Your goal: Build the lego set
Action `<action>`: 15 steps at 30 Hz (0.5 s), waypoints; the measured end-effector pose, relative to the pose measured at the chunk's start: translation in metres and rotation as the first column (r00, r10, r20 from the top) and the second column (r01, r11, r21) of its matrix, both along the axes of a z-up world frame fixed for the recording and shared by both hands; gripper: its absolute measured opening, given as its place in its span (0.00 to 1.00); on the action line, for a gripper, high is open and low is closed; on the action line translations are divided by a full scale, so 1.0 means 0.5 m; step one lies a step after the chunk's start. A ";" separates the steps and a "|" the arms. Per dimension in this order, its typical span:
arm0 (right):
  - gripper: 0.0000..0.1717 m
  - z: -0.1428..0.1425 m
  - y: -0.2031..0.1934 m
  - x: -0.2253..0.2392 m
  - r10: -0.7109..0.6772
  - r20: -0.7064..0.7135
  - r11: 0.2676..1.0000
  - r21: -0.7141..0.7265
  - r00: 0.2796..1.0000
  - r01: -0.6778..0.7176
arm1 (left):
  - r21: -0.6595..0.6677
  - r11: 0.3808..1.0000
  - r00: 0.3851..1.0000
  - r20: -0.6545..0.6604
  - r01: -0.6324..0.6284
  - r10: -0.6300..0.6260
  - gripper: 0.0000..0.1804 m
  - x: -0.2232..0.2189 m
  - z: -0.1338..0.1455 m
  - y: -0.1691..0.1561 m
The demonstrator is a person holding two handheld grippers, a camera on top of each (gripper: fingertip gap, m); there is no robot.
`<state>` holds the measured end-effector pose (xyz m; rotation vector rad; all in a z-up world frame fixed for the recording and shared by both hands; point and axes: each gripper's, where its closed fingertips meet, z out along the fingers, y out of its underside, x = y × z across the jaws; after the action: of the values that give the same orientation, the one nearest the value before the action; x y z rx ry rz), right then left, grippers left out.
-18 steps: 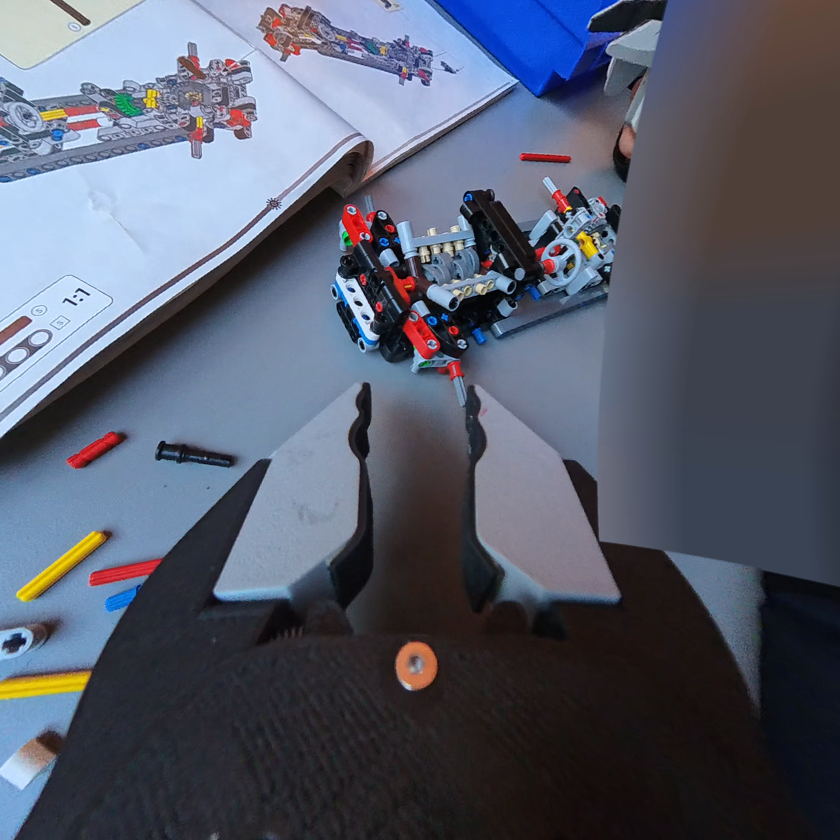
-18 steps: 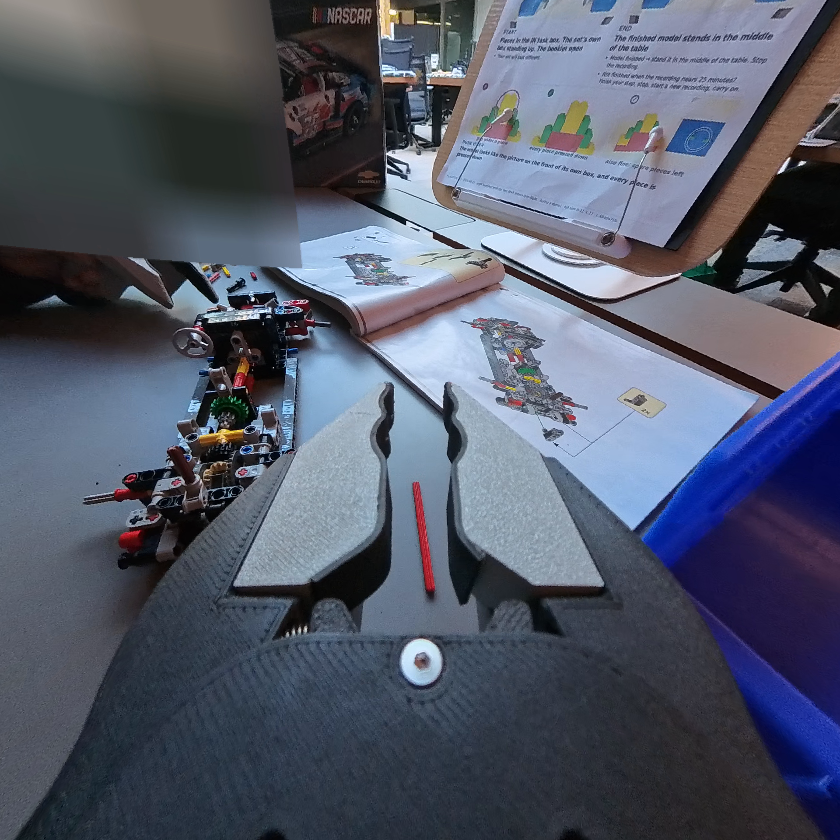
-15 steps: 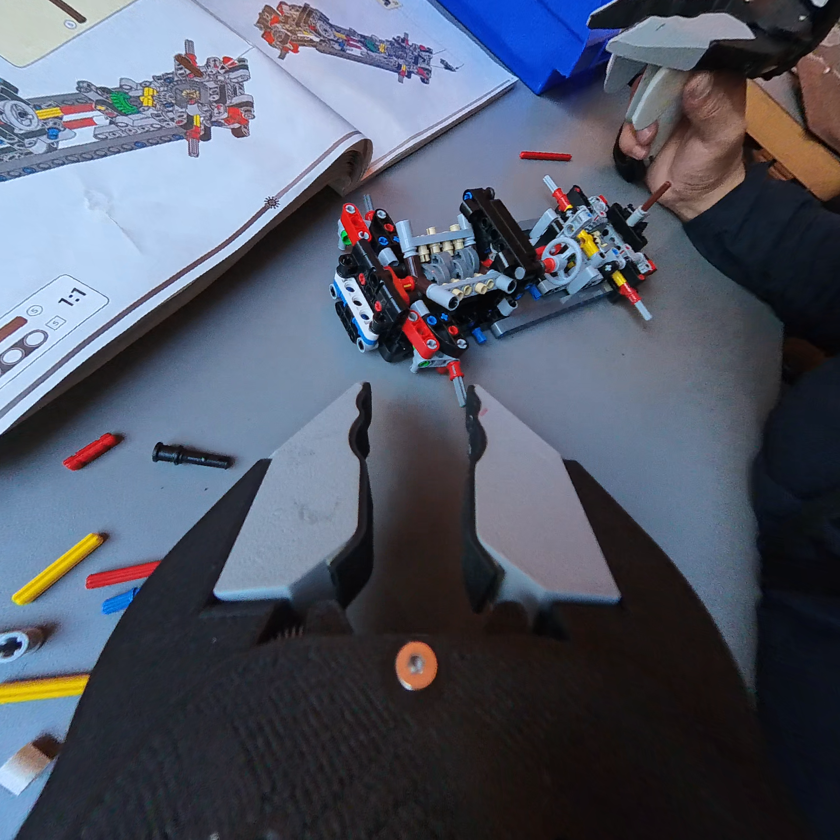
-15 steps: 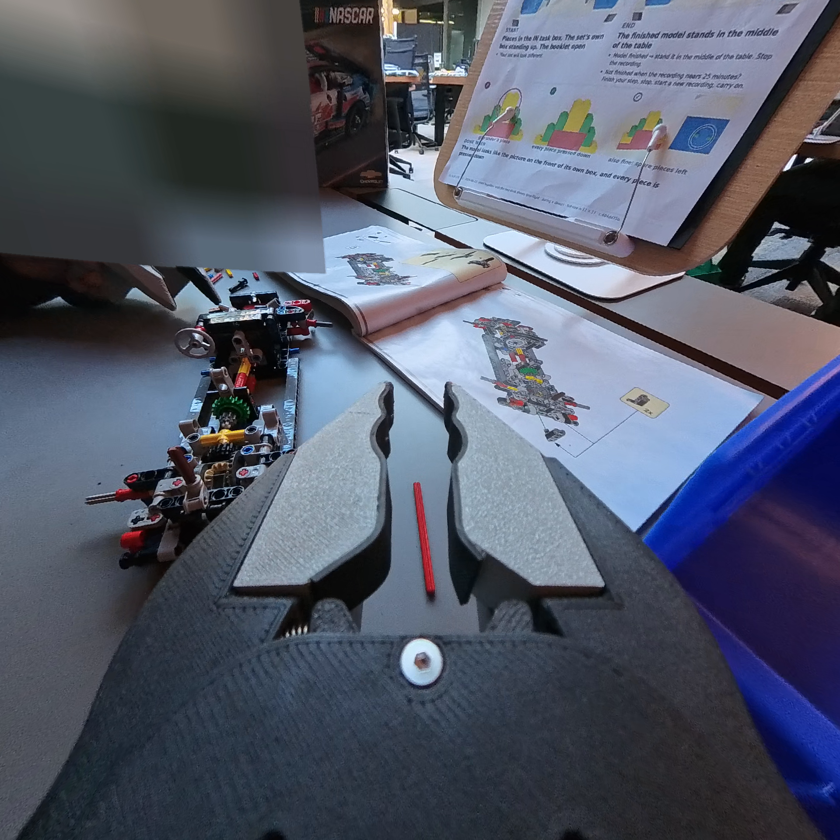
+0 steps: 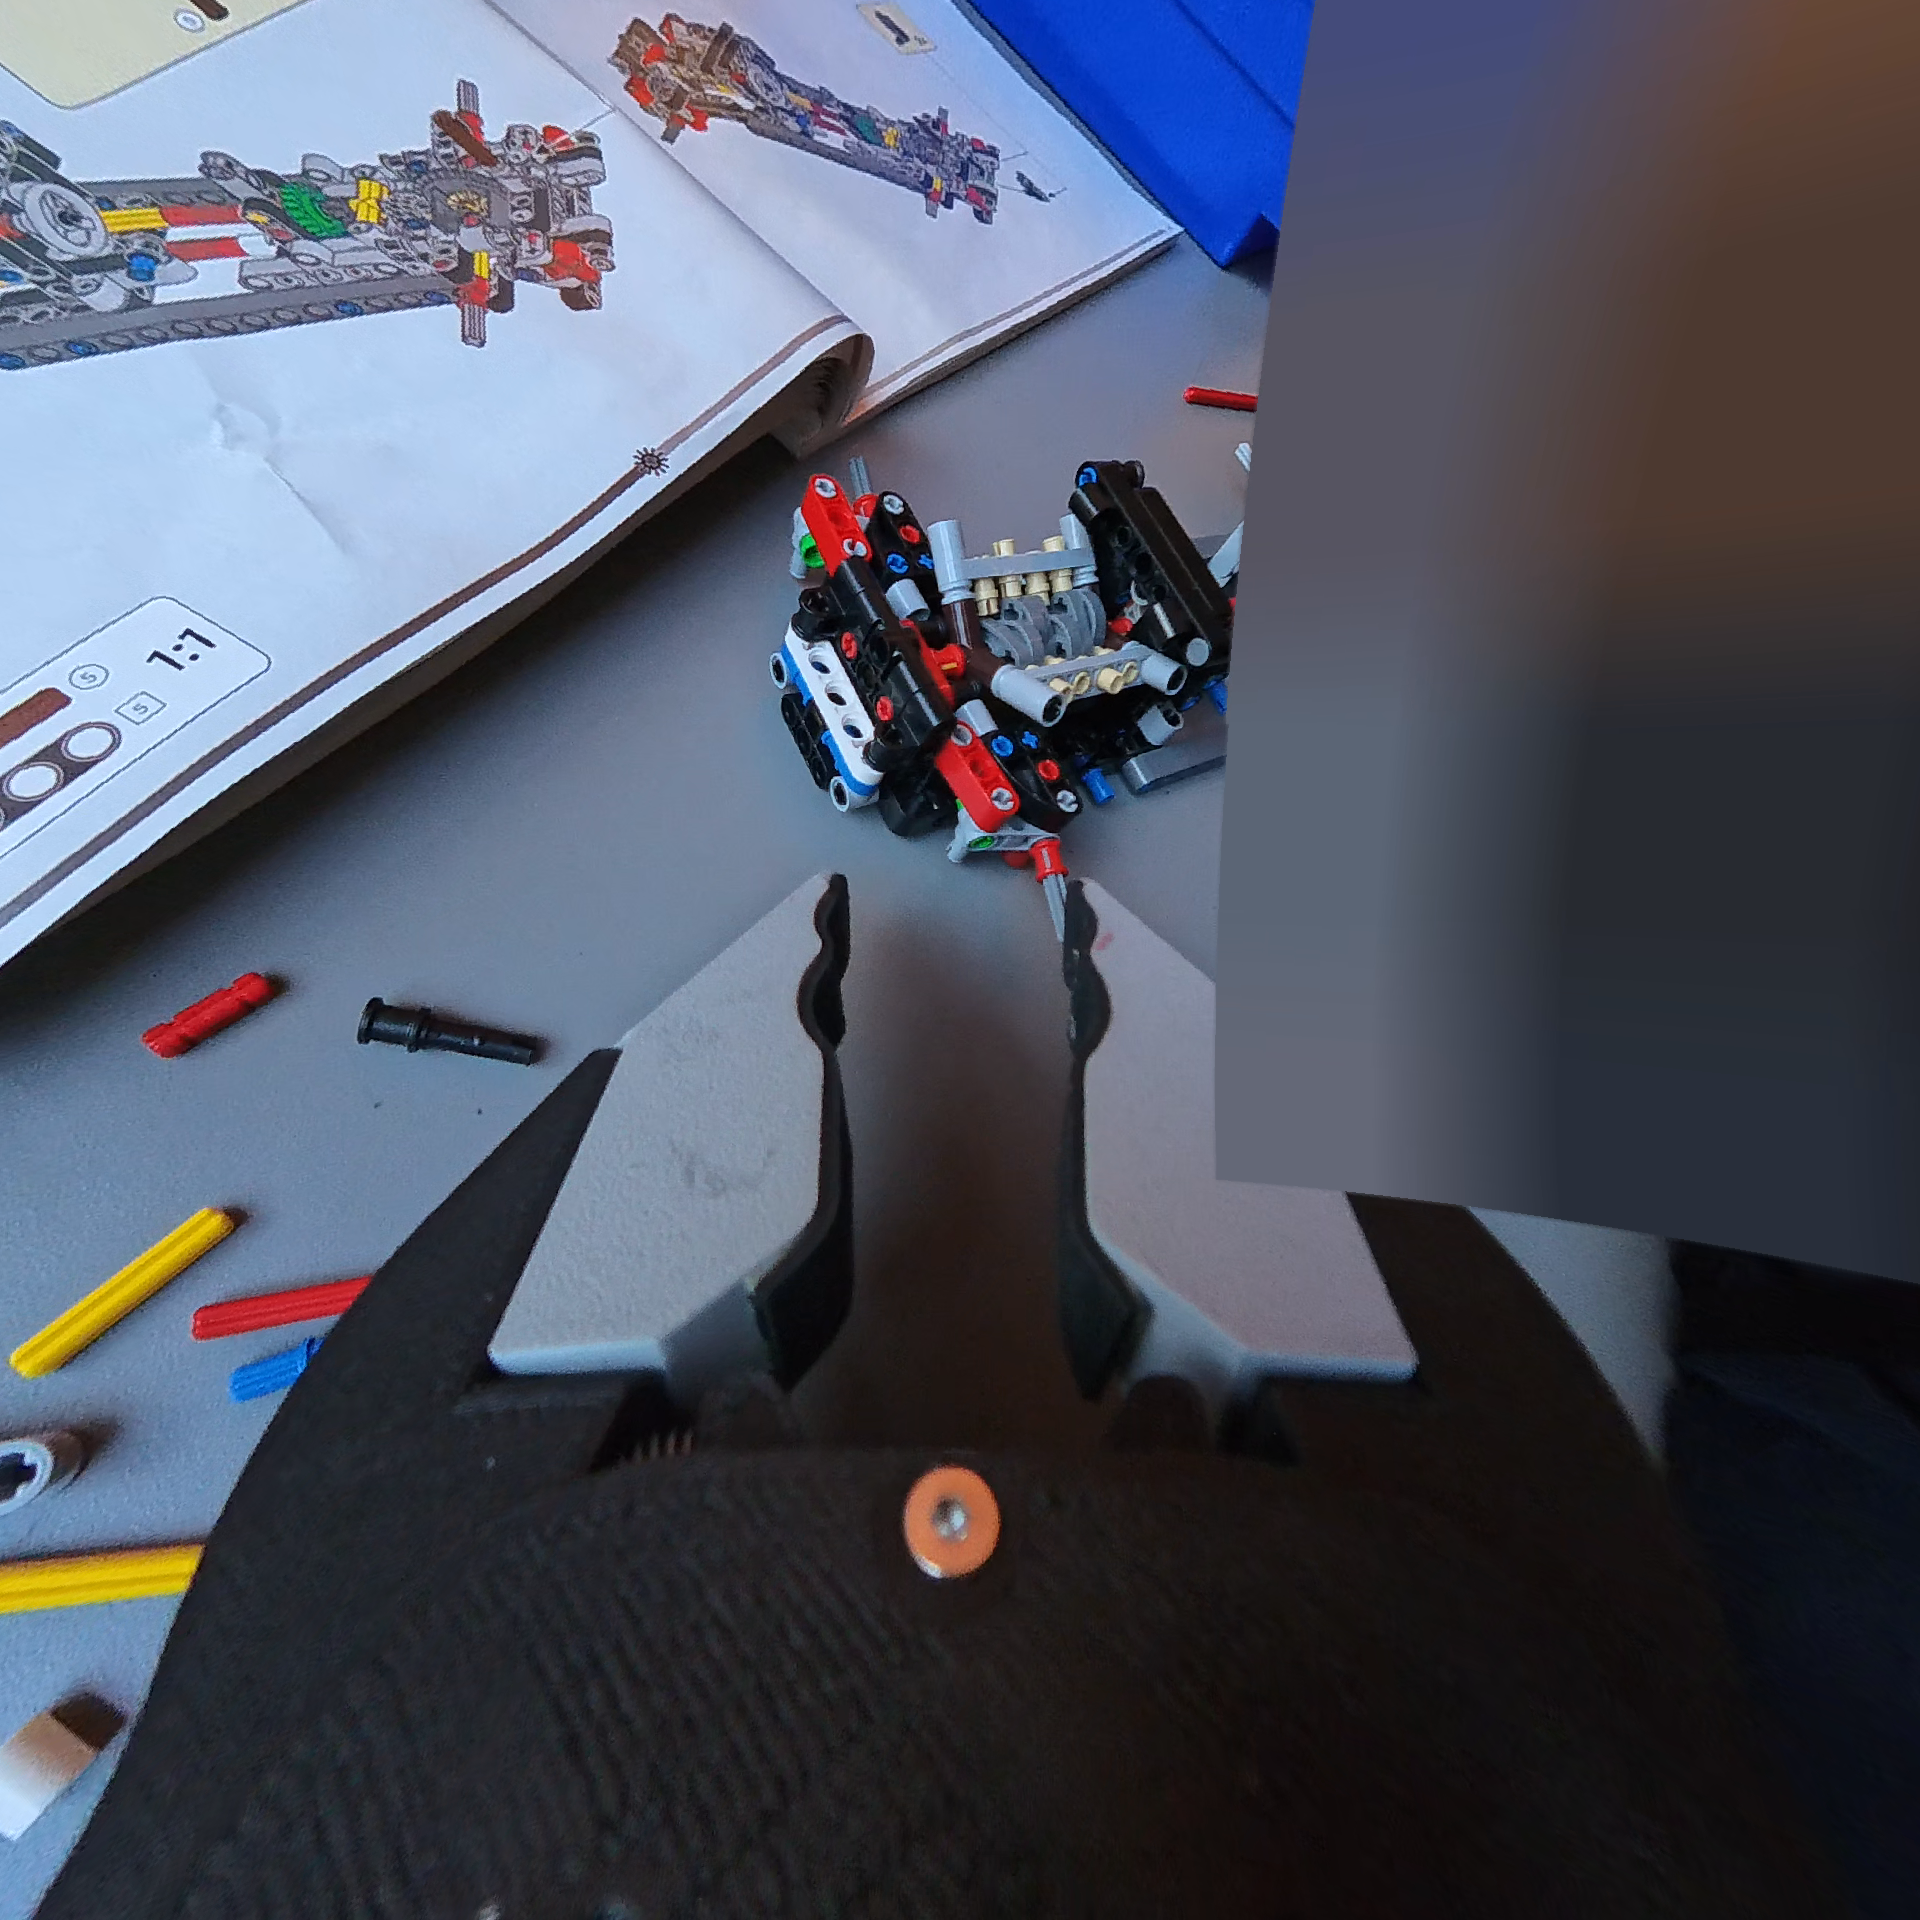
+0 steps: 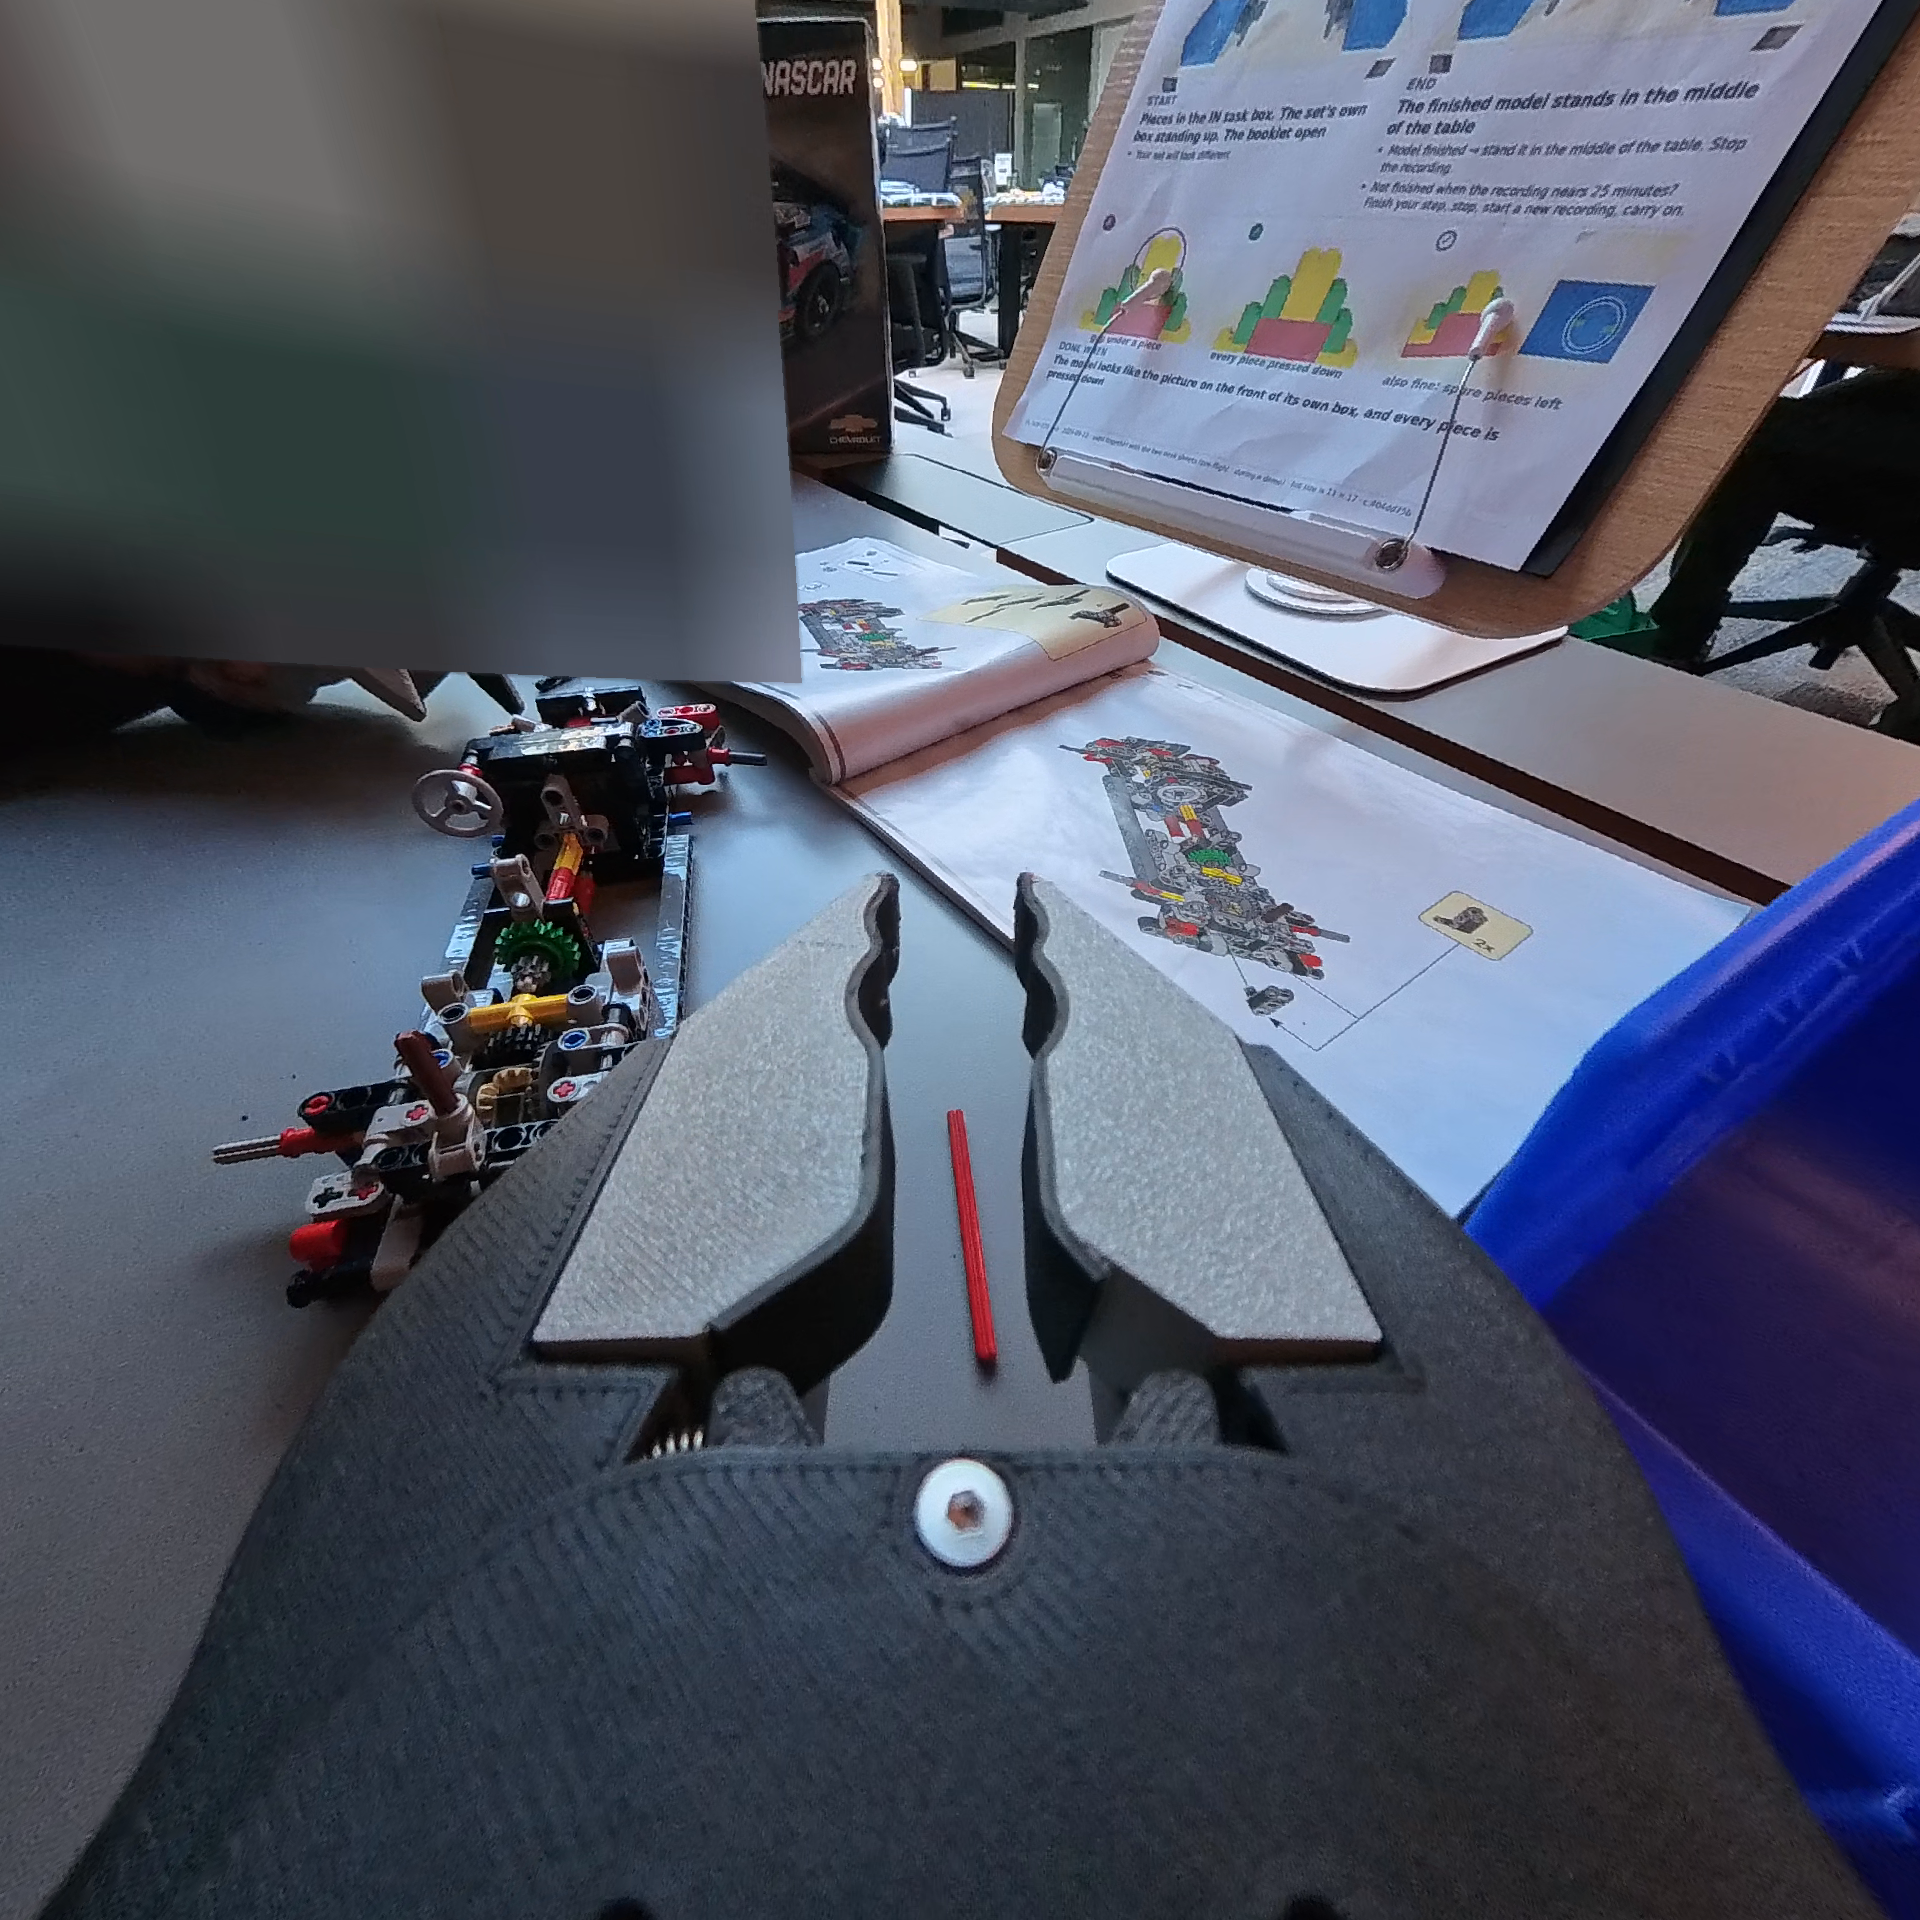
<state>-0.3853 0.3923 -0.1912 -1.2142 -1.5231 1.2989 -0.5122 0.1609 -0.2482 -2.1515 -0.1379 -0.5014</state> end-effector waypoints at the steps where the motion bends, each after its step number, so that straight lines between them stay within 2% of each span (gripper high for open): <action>1: 0.11 0.000 0.000 0.000 -0.001 0.000 1.000 0.000 1.000 0.001 | 0.000 1.000 1.000 0.004 -0.002 0.002 0.21 -0.001 0.000 0.000; 15: 0.11 0.001 0.004 -0.001 -0.006 -0.002 1.000 -0.007 1.000 0.006 | 0.015 1.000 0.997 0.078 -0.022 0.021 0.20 -0.010 0.006 0.001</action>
<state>-0.3860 0.3945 -0.1907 -1.2207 -1.5141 1.3025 -0.5171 0.1613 -0.2452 -2.1142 -0.1990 -0.5721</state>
